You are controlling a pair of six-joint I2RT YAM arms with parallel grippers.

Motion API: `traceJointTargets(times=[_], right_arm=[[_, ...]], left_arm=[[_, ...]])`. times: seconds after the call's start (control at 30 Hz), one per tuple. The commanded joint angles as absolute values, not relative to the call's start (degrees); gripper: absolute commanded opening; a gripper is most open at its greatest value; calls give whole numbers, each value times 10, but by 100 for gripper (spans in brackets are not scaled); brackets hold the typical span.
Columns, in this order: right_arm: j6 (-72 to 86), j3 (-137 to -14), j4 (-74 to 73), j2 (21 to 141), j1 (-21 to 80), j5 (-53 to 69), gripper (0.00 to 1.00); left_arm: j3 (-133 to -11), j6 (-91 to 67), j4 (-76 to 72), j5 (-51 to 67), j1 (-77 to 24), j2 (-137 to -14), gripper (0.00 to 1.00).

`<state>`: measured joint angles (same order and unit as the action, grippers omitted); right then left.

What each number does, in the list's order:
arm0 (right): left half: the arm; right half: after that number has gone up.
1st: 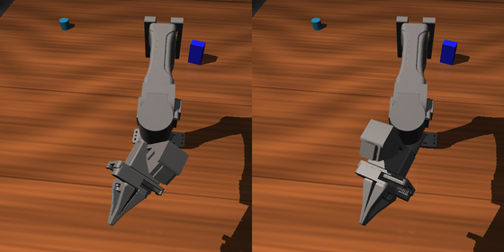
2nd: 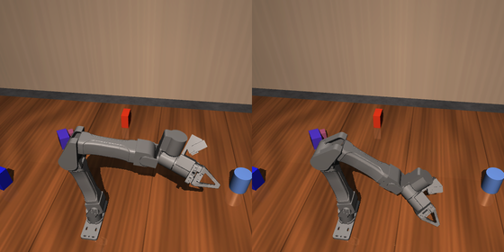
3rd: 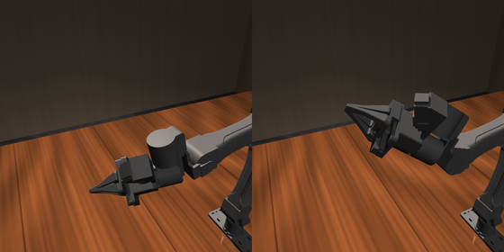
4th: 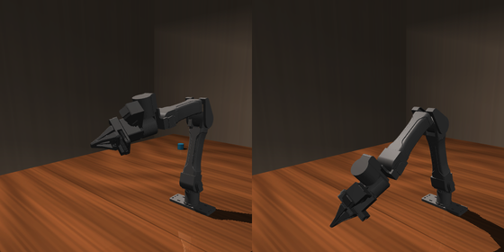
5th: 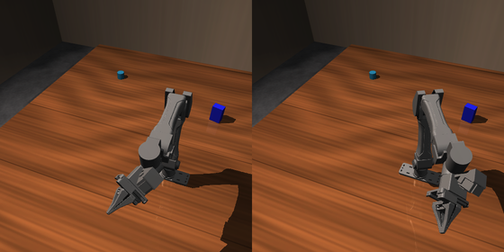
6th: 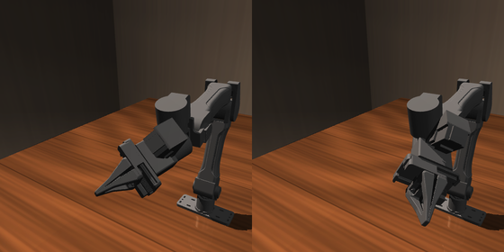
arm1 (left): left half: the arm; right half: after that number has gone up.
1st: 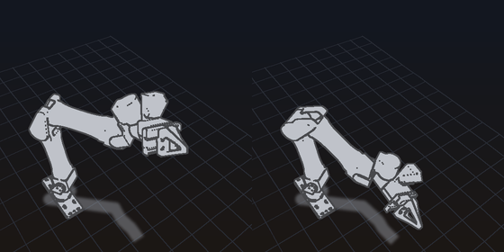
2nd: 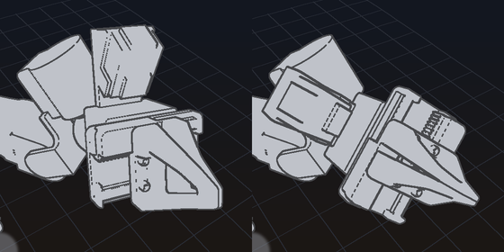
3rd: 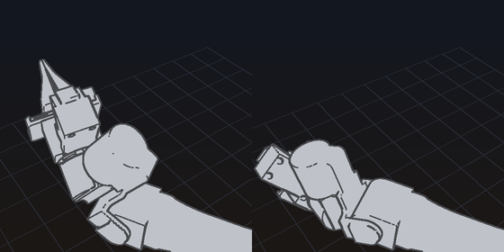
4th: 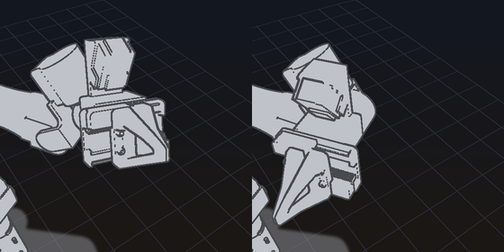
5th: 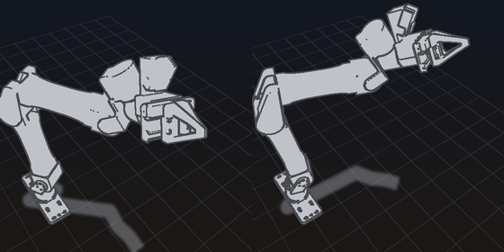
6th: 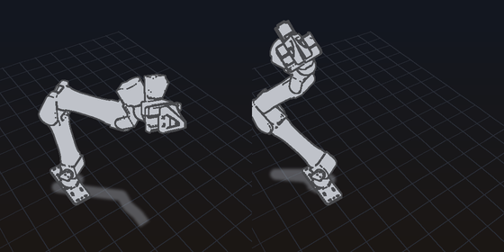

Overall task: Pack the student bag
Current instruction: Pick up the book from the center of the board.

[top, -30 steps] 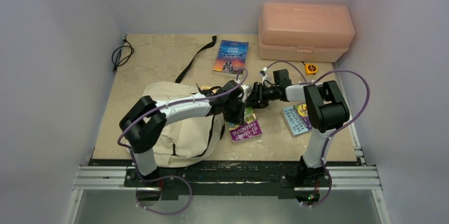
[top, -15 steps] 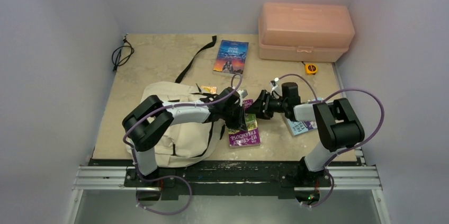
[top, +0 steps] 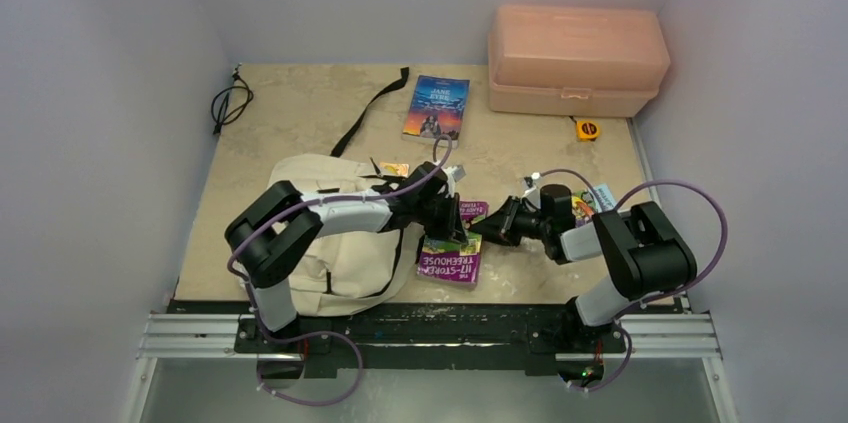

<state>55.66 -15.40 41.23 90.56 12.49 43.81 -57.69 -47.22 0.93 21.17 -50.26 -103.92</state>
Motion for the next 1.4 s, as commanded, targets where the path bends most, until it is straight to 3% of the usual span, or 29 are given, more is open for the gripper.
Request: traceJointTargets(times=[0.0, 0.1, 0.27, 0.4, 0.53, 0.63, 0.7, 0.8, 1.03, 1.13, 1.37], right_arm=[[474, -246, 293, 836, 142, 464, 0], [345, -353, 104, 790, 142, 431, 0], [238, -475, -63, 745, 145, 434, 0], [174, -559, -136, 730, 158, 458, 0], [94, -635, -213, 728, 207, 504, 0], [60, -664, -231, 735, 265, 550, 0], [50, -677, -236, 743, 304, 571, 0], [24, -703, -258, 760, 352, 617, 0], [9, -728, -266, 767, 406, 679, 0], [7, -730, -267, 763, 411, 682, 0], [3, -744, -272, 779, 414, 698, 0]], left_arm=[[-550, -418, 10, 180, -499, -967, 6], [-558, -370, 90, 175, -496, -857, 27], [-623, -292, 258, 148, -457, -685, 59], [-690, -243, 361, 153, -376, -594, 70], [-778, -155, 465, 118, -337, -578, 77], [-832, -108, 505, 181, -322, -600, 79], [-864, -85, 523, 245, -319, -623, 91], [-884, -70, 533, 332, -318, -650, 99], [-793, -116, 450, 497, -318, -634, 100], [-751, -132, 433, 516, -318, -618, 94], [-681, -165, 401, 561, -318, -603, 54]])
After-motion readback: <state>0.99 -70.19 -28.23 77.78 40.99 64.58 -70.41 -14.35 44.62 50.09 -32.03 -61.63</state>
